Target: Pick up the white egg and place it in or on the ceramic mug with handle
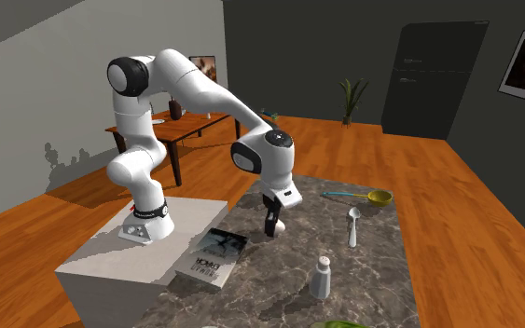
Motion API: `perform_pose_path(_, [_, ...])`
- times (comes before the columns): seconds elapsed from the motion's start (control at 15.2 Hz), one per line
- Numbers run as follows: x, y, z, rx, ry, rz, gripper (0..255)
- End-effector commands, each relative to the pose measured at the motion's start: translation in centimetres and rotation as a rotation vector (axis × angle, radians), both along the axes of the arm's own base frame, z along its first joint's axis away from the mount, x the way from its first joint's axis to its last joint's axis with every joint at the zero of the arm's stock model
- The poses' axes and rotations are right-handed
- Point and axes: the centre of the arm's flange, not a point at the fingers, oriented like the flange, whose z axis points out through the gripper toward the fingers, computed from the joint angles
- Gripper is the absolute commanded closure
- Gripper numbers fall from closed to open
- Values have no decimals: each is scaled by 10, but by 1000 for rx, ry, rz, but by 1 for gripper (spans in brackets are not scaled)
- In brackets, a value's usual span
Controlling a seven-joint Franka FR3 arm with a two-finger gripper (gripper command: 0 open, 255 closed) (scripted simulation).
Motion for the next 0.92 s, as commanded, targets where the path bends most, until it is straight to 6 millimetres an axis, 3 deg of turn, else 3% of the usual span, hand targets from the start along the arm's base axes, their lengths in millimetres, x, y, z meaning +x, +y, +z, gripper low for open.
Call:
perform_pose_path(0.0, [0, 2, -13, 0, 0, 0, 0])
perform_pose_path(0.53, [0, 2, -13, 0, 0, 0, 0])
perform_pose_path(0.59, [0, 2, -13, 0, 0, 0, 255])
perform_pose_path(0.86, [0, 2, -13, 0, 0, 0, 255])
